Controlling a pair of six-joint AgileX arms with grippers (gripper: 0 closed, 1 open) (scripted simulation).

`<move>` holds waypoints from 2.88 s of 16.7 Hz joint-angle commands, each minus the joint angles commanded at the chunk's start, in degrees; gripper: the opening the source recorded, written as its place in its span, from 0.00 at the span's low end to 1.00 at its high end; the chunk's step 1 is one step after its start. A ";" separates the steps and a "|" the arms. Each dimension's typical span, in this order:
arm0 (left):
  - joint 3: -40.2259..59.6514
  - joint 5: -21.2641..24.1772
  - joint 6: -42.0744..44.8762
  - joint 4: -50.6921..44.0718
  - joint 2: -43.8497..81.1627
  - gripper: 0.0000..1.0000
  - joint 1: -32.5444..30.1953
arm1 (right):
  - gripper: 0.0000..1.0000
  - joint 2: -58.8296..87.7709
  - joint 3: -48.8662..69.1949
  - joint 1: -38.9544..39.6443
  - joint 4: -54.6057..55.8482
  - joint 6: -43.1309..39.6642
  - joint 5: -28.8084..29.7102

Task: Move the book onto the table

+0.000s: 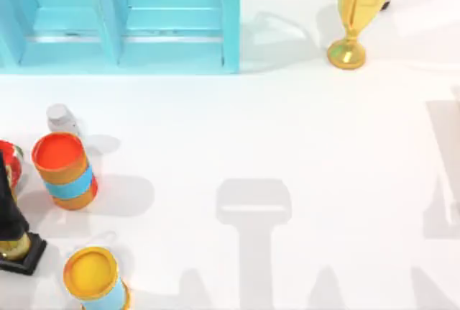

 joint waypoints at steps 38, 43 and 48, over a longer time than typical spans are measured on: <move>54.07 34.73 0.97 78.42 132.63 1.00 30.51 | 1.00 0.00 0.00 0.00 0.00 0.00 0.00; 57.48 33.64 1.01 76.03 133.65 1.00 29.51 | 1.00 0.00 0.00 0.00 0.00 0.00 0.00; 68.51 29.98 0.95 69.26 137.85 1.00 25.67 | 1.00 0.00 0.00 0.00 0.00 0.00 0.00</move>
